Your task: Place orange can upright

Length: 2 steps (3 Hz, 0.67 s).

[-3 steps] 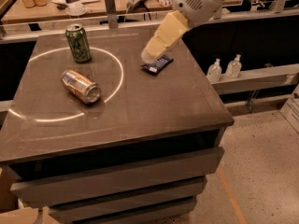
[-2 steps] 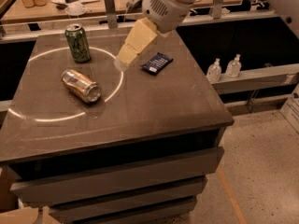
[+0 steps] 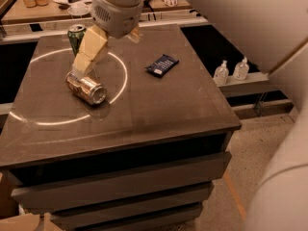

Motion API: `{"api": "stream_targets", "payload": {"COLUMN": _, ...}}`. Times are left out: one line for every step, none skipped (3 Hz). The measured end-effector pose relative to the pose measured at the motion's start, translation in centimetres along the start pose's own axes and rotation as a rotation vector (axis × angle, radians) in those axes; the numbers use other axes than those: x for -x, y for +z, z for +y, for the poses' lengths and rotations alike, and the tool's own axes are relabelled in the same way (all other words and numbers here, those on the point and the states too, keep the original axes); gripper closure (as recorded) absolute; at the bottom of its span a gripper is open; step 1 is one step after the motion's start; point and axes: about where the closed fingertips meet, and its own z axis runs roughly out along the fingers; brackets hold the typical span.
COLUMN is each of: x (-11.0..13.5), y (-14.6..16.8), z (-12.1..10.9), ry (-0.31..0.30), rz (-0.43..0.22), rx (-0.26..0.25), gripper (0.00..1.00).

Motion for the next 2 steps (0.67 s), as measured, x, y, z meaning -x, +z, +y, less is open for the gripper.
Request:
{"api": "stream_targets", "payload": {"x": 2.3, "y": 2.6, "z": 1.4, "ry": -0.01, "rz": 0.045, "rx": -0.035, "gripper": 0.0}}
{"api": "stream_targets", "payload": {"x": 3.4, "y": 6.2, "z": 2.2, "ry": -0.039, "rz": 0.119, "rx": -0.061, "gripper": 0.0}}
